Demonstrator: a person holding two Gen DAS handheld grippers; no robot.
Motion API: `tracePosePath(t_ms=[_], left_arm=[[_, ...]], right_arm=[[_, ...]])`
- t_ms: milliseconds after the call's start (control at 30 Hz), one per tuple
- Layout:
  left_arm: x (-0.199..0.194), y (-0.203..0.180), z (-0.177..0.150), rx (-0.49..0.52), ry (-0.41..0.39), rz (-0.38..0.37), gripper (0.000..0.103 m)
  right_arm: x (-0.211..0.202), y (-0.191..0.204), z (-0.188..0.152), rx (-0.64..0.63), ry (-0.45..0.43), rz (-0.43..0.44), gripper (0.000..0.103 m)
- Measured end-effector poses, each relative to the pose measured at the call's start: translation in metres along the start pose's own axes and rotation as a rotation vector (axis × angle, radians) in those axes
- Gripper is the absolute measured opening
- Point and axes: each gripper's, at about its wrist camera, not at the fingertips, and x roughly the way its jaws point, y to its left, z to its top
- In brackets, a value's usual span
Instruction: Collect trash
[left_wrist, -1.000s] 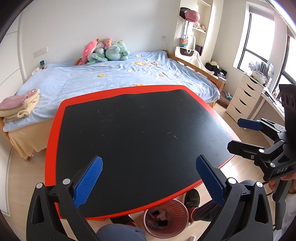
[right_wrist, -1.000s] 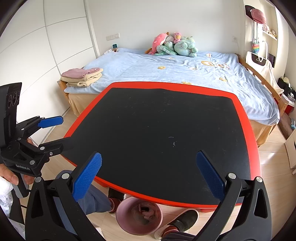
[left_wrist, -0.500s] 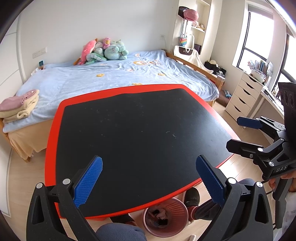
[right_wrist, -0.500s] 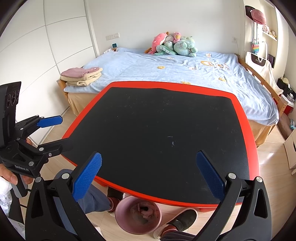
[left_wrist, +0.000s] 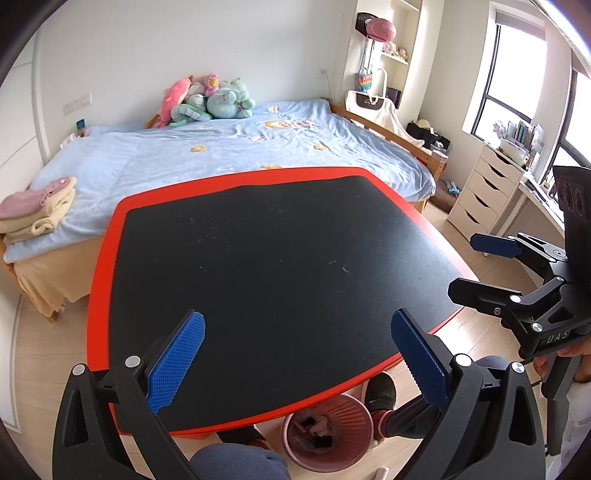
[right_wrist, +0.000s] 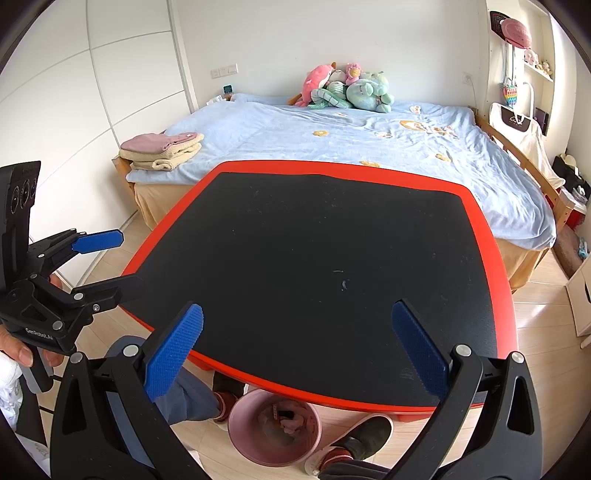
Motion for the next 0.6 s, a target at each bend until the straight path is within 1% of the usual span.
tracePosePath(t_ms=[467,600], left_arm=[[0.0038,-0.0008,0.0007,0.012,0.014,0.0,0.097],[0.0056,0.0004,0.0011,0.001,0.016,-0.001,0.097]], right_arm=[[0.0015,-0.0034,-0.0038,0.002,0.005,-0.002,0.1],[0.0019,-0.0035,-0.0043,0.003,0.007,-0.002,0.1]])
